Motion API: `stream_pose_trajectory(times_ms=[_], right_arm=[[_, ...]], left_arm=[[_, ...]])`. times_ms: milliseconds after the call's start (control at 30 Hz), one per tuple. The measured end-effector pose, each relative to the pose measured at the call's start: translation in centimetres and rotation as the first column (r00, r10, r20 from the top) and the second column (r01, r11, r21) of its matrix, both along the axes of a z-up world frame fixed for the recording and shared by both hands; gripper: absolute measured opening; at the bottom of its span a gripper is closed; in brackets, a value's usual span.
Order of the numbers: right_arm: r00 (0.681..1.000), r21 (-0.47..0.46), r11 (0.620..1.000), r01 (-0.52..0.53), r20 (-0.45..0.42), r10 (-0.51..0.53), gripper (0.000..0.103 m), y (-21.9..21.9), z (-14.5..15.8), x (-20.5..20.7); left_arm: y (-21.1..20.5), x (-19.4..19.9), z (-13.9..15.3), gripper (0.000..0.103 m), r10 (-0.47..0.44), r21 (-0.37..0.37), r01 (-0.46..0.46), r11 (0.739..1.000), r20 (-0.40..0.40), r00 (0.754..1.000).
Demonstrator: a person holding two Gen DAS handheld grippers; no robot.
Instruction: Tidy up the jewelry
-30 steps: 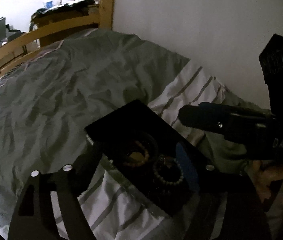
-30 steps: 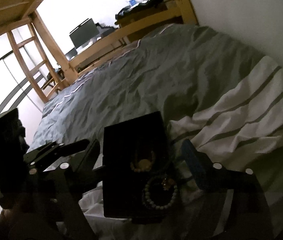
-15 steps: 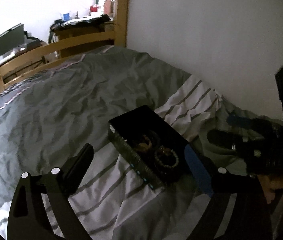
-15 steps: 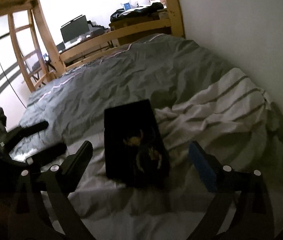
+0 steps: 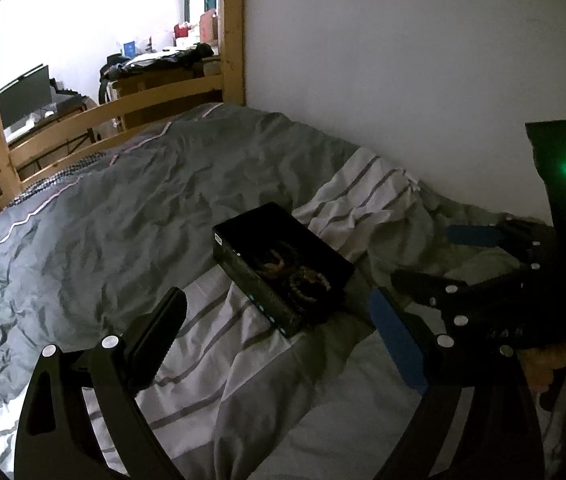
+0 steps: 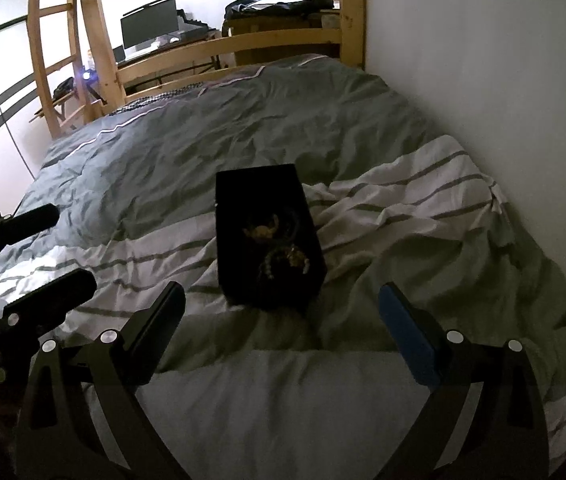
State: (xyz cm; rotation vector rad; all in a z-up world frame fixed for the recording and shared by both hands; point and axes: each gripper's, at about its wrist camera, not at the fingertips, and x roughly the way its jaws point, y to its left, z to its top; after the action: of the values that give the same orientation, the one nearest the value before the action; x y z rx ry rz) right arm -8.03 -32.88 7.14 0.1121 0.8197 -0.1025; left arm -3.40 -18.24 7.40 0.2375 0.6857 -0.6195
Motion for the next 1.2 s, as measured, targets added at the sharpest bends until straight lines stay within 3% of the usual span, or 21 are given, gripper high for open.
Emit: stream_pose_trajectory(times_ms=[433, 1200], right_arm=[[0.998, -0.032, 0.998, 0.052, -0.016, -0.052, 0.099, 0.6, 1.0, -2.0], [0.997, -0.014, 0.997, 0.08, 0.009, -0.08, 0.099, -0.8, 1.4, -4.3]], left_arm=[[0.8, -0.8, 0.6, 0.094, 0.085, 0.033, -0.084, 0.996, -0.02, 0.996], [-0.9, -1.4, 0.2, 0.094, 0.079, 0.085, -0.073, 0.994, -0.063, 0.995]])
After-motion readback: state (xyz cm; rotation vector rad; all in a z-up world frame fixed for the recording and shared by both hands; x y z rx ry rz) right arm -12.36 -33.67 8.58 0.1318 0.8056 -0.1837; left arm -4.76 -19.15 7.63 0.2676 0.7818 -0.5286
